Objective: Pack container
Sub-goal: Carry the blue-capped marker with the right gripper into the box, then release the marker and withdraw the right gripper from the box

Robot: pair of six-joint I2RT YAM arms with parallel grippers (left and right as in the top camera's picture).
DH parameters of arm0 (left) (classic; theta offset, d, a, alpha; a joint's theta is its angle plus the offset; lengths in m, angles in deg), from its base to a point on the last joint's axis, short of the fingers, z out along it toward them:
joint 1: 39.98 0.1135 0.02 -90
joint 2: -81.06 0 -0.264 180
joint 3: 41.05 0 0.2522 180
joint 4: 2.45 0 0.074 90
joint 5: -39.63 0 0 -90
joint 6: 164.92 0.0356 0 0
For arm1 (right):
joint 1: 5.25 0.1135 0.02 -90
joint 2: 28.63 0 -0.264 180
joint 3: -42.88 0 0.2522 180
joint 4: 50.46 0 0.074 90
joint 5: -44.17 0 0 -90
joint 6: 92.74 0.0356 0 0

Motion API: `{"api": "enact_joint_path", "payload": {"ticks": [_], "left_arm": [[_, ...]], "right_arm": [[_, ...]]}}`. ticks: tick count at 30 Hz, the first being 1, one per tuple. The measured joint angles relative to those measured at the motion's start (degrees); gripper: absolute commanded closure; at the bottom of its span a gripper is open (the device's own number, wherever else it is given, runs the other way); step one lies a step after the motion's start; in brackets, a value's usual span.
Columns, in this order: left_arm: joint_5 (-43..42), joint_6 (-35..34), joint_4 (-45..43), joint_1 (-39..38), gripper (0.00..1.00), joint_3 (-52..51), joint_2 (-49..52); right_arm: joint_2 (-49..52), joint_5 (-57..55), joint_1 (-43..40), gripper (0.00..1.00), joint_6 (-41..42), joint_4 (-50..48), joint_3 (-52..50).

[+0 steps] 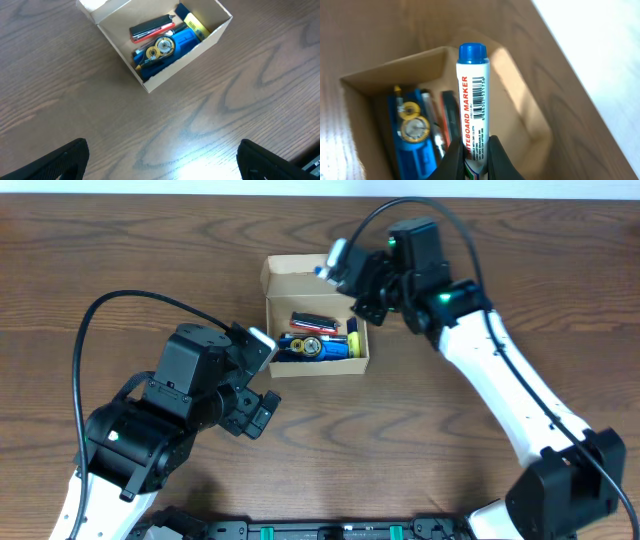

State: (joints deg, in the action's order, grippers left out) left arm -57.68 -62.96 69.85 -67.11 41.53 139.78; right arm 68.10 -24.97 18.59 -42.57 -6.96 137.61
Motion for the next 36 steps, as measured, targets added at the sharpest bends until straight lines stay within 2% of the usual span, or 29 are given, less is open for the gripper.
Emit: {"api": "enact_joint_path", "payload": {"ticks": [8, 12, 17, 19, 20, 21, 22, 24, 27, 30, 36], "left_arm": [[0.00, 0.00, -0.02, 0.00, 0.05, 0.00, 0.00], [0.00, 0.00, 0.00, 0.00, 0.05, 0.00, 0.02], [0.00, 0.00, -0.02, -0.02, 0.05, 0.00, 0.00], [0.00, 0.00, -0.02, -0.02, 0.05, 0.00, 0.00], [0.00, 0.00, 0.00, 0.00, 0.05, 0.00, 0.00], [0.00, 0.00, 0.00, -0.02, 0.05, 0.00, 0.00], [0.00, 0.00, -0.02, 0.00, 0.05, 0.00, 0.00], [0.00, 0.00, 0.00, 0.00, 0.05, 0.00, 0.02], [0.00, 0.00, -0.02, 0.00, 0.05, 0.00, 0.00], [0.00, 0.00, -0.02, -0.02, 0.05, 0.00, 0.00], [0.00, 0.00, 0.00, 0.00, 0.05, 0.00, 0.02]], "right_arm": [[7.26, 4.94, 3.19, 0.99, -7.56, 0.15, 0.00], [9.92, 5.73, 4.76, 0.94, -11.54, 0.90, 0.00], [12.17, 5.64, 5.66, 0.95, -14.38, 1.11, 0.00], [12.96, 5.22, 5.66, 0.91, -14.88, 1.20, 0.00], [13.22, 5.03, 5.64, 0.82, -15.10, 1.22, 0.00], [13.40, 4.90, 5.64, 0.64, -15.04, 1.31, 0.00], [13.49, 4.81, 5.66, 0.55, -15.32, 1.31, 0.00], [13.49, 4.81, 5.66, 0.45, -15.39, 1.22, 0.00], [13.49, 4.79, 5.66, 0.42, -14.16, 0.96, 0.00], [13.18, 4.70, 5.66, 0.46, -11.65, 0.90, 0.00], [7.39, 4.39, 5.66, 0.46, -6.91, 1.16, -0.02]]}}
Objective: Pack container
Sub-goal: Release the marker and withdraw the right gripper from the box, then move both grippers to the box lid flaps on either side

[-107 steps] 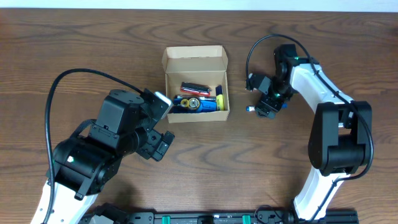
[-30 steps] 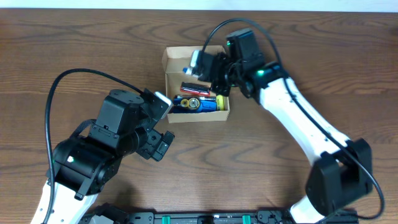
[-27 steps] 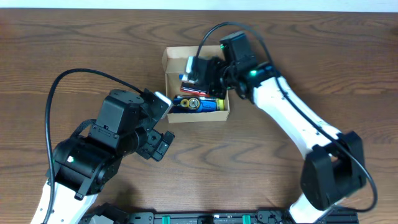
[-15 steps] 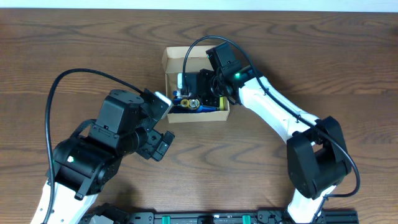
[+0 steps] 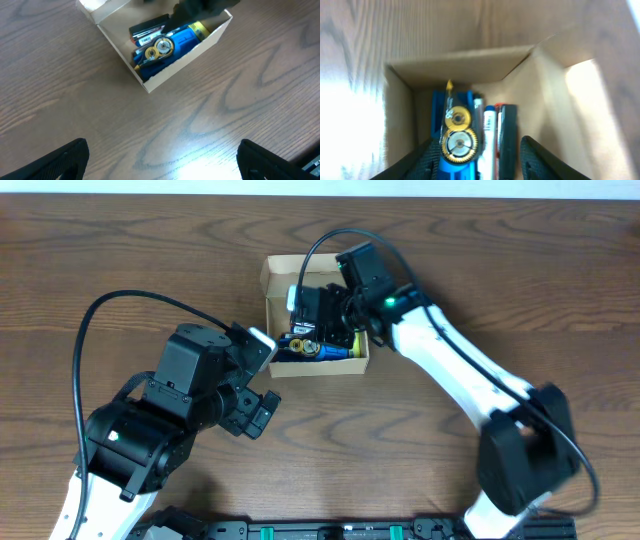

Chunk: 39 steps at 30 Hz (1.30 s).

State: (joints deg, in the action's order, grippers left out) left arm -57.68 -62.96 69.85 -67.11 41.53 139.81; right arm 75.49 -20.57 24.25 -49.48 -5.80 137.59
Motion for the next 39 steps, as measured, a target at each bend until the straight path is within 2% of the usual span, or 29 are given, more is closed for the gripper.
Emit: {"api": "enact_joint_path", "payload": {"ticks": [6, 8, 10, 17, 28, 39], "left_arm": [[-0.02, 0.00, 0.02, 0.00, 0.05, 0.00, -0.02], [0.00, 0.00, 0.02, -0.02, 0.05, 0.00, -0.02], [0.00, 0.00, 0.02, 0.00, 0.05, 0.00, -0.02], [0.00, 0.00, -0.02, 0.00, 0.05, 0.00, -0.02], [0.00, 0.00, 0.00, 0.00, 0.05, 0.00, -0.02], [2.05, 0.00, -1.14, -0.02, 0.05, 0.00, 0.00]], "right_arm": [[-12.31, -0.48, -0.37, 0.53, 4.46, 2.21, 0.02], [-15.98, -1.03, -1.03, 0.61, 6.64, 3.91, 0.09], [-18.78, -1.66, -2.19, 0.73, 9.22, 6.23, 0.11], [-23.32, -2.97, -7.52, 0.99, 17.38, 14.29, 0.11], [-23.74, -3.32, -16.92, 0.99, 28.39, 19.67, 0.02], [-23.74, -2.95, -17.59, 0.99, 37.46, 19.32, -3.41]]}}
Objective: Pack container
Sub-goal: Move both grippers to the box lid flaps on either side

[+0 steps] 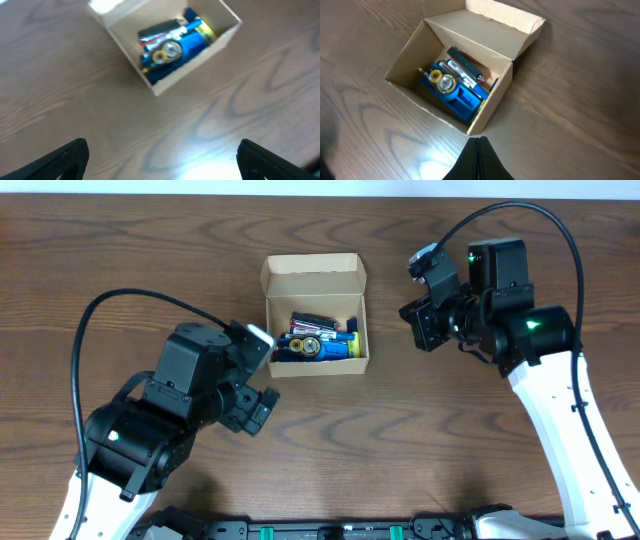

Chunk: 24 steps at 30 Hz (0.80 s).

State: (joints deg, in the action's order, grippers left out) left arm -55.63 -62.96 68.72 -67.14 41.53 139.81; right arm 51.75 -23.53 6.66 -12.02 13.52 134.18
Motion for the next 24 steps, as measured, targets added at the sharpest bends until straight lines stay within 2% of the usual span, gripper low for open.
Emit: {"api": "enact_joint_path", "payload": {"ticks": [4, 8, 17, 24], "left_arm": [[2.32, -0.07, -2.84, 1.36, 0.05, 0.00, 1.29], [1.27, -0.20, -6.71, 6.75, 0.05, 0.00, 5.01], [-15.13, -0.46, -18.47, 22.88, 0.05, 0.02, 18.47], [-24.83, -3.58, -28.22, 27.17, 0.05, 0.02, 30.88]], "right_arm": [[0.00, -0.04, 0.00, 0.99, 3.17, -4.55, -3.63], [0.00, -0.09, 0.00, 0.99, 6.86, -10.58, -7.82], [2.05, -0.98, 0.00, 0.99, 14.23, -23.06, -13.11], [9.60, -1.33, 0.00, 0.99, 18.84, -30.58, -13.55]]}}
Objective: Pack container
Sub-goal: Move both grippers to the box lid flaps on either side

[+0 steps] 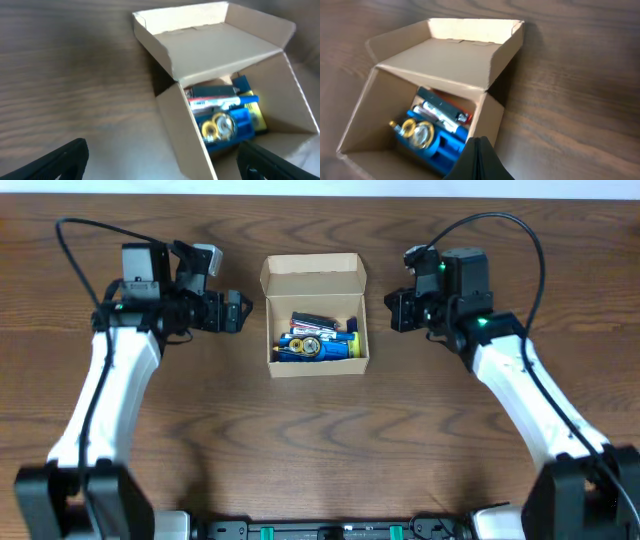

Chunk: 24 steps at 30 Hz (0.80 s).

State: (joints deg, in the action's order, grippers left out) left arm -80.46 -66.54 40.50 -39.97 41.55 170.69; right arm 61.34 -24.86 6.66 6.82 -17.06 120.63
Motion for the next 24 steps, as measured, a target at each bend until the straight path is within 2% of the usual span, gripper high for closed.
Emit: {"api": "enact_joint_path", "payload": {"ticks": [5, 6, 7, 10, 13, 16, 19, 20, 24], "left_arm": [[-2.67, -3.37, -6.23, 0.37, 0.05, -0.02, 7.34], [-2.99, -4.07, -7.63, 0.37, 0.02, -0.02, 8.70], [-3.21, -4.72, -8.59, 0.37, 0.05, -0.02, 9.70], [-4.20, -7.69, -13.14, 0.37, 0.19, 0.00, 13.20], [-4.50, -10.91, -17.11, 0.37, 0.47, 0.00, 16.59], [-4.70, -13.16, -19.52, 0.61, 0.65, 0.00, 18.80], [-5.16, -16.31, -22.23, 1.33, 0.91, 0.00, 20.94], [-5.51, -16.94, -23.06, 1.57, 0.94, -0.02, 21.51], [-8.50, -20.90, -29.24, 2.21, 0.94, 0.00, 24.37]], "right_arm": [[5.88, -0.04, 0.00, 0.99, 3.56, -5.51, -0.02], [7.26, 0.00, -0.04, 0.99, 4.55, -6.95, -0.02], [8.24, -0.02, -0.07, 0.99, 5.16, -7.76, -0.02], [12.28, 0.00, -0.52, 0.99, 8.15, -11.39, -0.04], [16.37, 0.00, -1.22, 0.99, 11.50, -14.80, -0.09], [18.75, 0.02, -1.46, 0.99, 13.90, -17.27, -0.11], [21.03, 0.07, -1.49, 0.99, 16.20, -20.52, -0.15], [21.75, 0.07, -1.49, 0.99, 17.11, -22.03, -0.20], [24.28, 0.48, -1.49, 0.99, 20.35, -27.50, -0.26]]}}
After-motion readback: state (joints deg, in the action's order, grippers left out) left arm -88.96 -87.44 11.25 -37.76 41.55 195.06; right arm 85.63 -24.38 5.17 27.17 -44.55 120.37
